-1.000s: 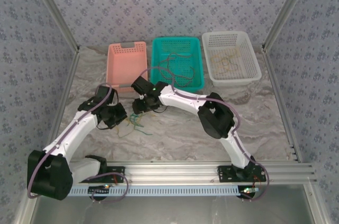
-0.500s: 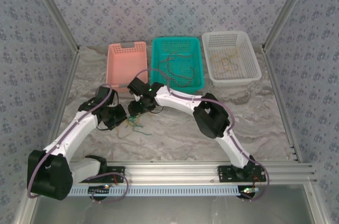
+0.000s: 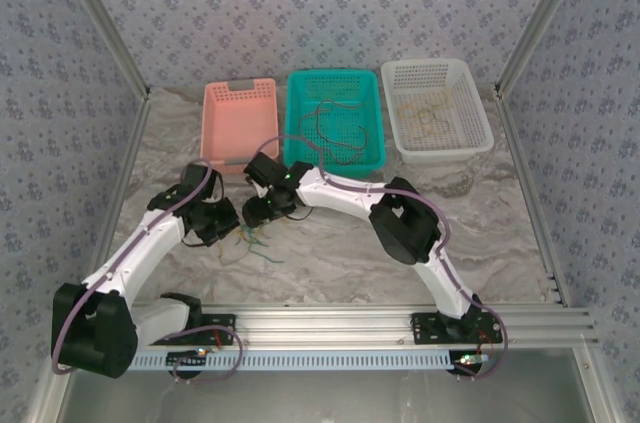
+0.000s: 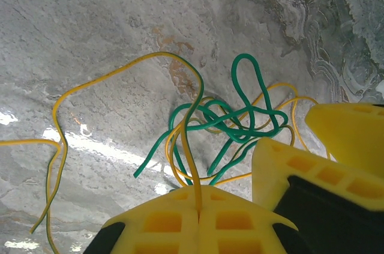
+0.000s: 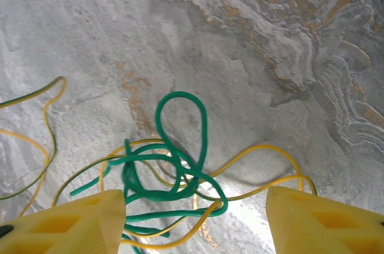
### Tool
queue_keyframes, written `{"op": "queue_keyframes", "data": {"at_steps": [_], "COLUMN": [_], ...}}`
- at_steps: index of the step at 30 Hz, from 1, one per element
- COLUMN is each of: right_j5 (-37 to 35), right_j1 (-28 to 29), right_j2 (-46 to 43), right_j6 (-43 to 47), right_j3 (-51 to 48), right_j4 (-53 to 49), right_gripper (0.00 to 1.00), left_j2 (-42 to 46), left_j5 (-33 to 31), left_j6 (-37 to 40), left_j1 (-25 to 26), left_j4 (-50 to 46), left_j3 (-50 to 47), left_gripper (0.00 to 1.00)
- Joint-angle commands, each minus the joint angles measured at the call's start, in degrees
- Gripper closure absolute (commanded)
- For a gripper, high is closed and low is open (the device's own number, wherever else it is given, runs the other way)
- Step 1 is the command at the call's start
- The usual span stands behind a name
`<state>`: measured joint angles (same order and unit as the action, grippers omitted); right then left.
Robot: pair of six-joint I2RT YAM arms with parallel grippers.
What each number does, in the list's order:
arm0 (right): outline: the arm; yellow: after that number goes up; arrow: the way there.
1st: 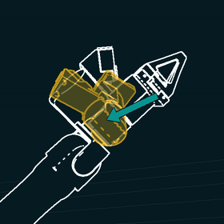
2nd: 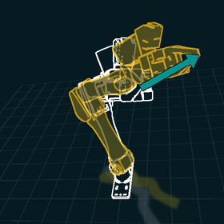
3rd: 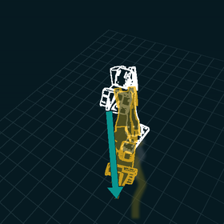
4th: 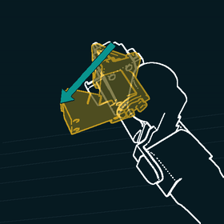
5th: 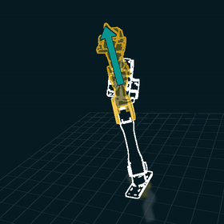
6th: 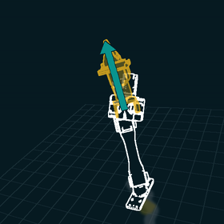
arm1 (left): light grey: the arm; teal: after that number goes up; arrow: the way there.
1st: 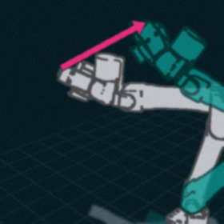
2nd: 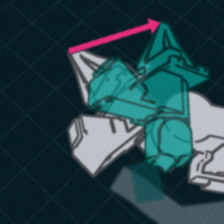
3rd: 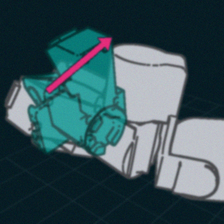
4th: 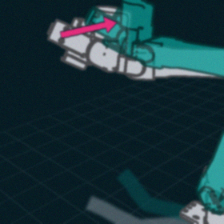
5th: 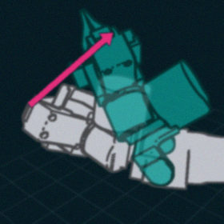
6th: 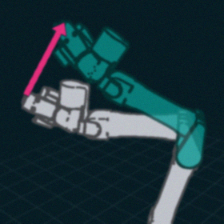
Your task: Untangle the cables
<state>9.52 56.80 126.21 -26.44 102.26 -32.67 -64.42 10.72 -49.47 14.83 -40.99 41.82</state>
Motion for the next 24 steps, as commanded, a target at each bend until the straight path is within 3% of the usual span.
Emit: {"op": "queue_keyframes", "data": {"at_steps": [1,6,16,20,24], "right_j5": [-0.10,0.29,5.43,4.70,2.64], "right_j1": [0.55,0.50,0.94,0.77,0.85], "right_j2": [-3.00,-2.99,4.22,10.14,9.99], "right_j6": [1.43,3.75,13.16,13.43,12.93], "right_j3": [-0.22,1.12,8.55,15.40,13.32], "right_j4": [0.59,-1.28,-5.05,-10.15,-9.99], "right_gripper": [0.34,0.31,0.34,0.37,0.38], "left_j2": [0.98,1.16,0.96,1.05,1.14], "left_j5": [-0.37,-0.61,-0.94,-1.02,-1.51], "left_j6": [1.02,1.37,2.54,2.42,2.98], "left_j1": [-0.42,-0.43,-0.50,-0.50,-0.59], "left_j4": [-1.86,-2.07,-2.95,-3.19,-4.26], "left_j3": [-0.08,-0.05,0.45,0.43,1.44], "left_gripper": [1.00,1.00,1.00,1.00,1.00]}}
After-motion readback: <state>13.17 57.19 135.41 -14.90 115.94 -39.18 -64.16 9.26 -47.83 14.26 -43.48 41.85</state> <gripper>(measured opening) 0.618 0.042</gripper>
